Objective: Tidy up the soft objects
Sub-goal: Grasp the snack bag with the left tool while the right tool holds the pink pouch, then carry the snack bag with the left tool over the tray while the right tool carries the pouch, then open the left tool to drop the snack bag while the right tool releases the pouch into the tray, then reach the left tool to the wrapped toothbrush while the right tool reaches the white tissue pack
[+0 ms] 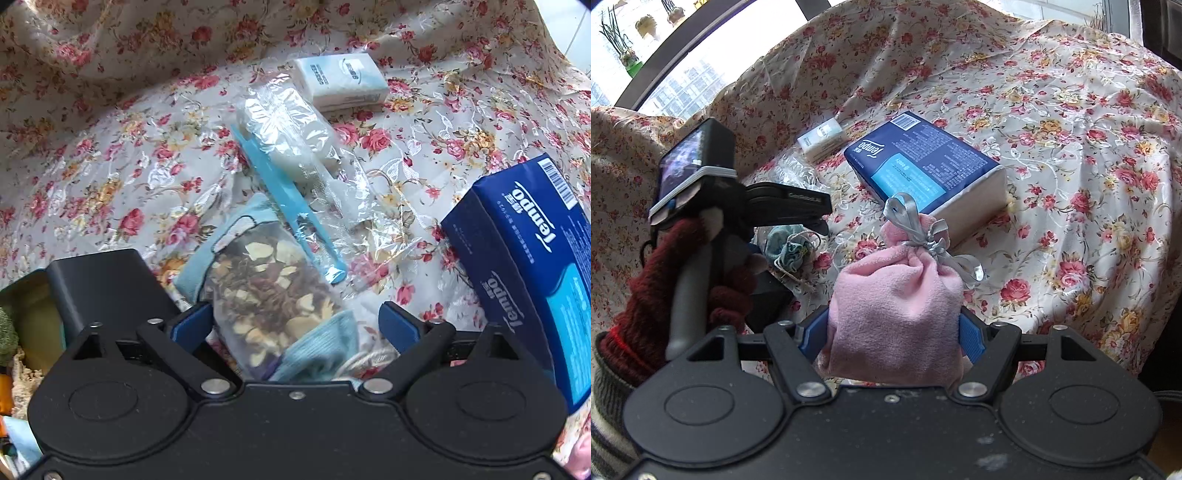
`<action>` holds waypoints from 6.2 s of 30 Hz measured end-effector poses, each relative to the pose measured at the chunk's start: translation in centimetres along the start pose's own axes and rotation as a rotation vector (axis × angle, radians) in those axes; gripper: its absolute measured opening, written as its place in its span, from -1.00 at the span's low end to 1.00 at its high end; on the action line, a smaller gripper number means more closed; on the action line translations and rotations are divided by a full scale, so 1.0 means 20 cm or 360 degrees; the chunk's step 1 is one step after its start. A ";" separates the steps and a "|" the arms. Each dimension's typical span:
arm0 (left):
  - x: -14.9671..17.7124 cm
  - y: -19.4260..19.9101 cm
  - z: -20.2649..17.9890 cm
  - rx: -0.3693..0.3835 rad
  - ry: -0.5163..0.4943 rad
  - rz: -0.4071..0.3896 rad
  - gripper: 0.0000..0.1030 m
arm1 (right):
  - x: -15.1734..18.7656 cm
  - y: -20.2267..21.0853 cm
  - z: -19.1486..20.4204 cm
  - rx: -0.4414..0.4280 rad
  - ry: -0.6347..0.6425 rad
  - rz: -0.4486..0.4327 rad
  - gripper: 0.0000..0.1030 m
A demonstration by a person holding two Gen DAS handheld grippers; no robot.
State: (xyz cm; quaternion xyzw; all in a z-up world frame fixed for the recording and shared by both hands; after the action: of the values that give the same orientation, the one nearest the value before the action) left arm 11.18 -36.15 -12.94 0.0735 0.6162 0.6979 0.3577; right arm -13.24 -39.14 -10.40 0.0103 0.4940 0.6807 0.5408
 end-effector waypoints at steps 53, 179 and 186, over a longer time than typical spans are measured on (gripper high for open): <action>0.69 0.69 0.41 0.0468 -0.0024 -0.0217 -0.27 | 0.21 0.13 0.17 -0.0048 0.0109 0.0074 0.38; 0.25 0.65 0.41 0.0071 0.0141 -0.0578 0.48 | -0.26 0.09 0.22 0.0046 0.0312 -0.0330 0.63; 0.08 0.60 0.32 0.0065 0.0098 -0.0600 0.50 | -0.48 0.02 0.19 0.0113 0.0394 -0.0426 0.63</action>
State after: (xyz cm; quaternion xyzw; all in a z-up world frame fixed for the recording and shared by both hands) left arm 8.54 -29.95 -1.04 -0.0575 0.6437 0.6078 0.4614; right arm -7.45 -43.74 -3.09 -0.1203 0.5775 0.5809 0.5609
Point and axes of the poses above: each gripper's, at about its wrist camera, not at the fingertips, and y roughly against the way its jaws point, z to its left, x to its underside, the point moved 10 cm from there along -y, roughly the way its jaws point, and after that the axes turned 11 degrees about -x, right-handed, at the moved point
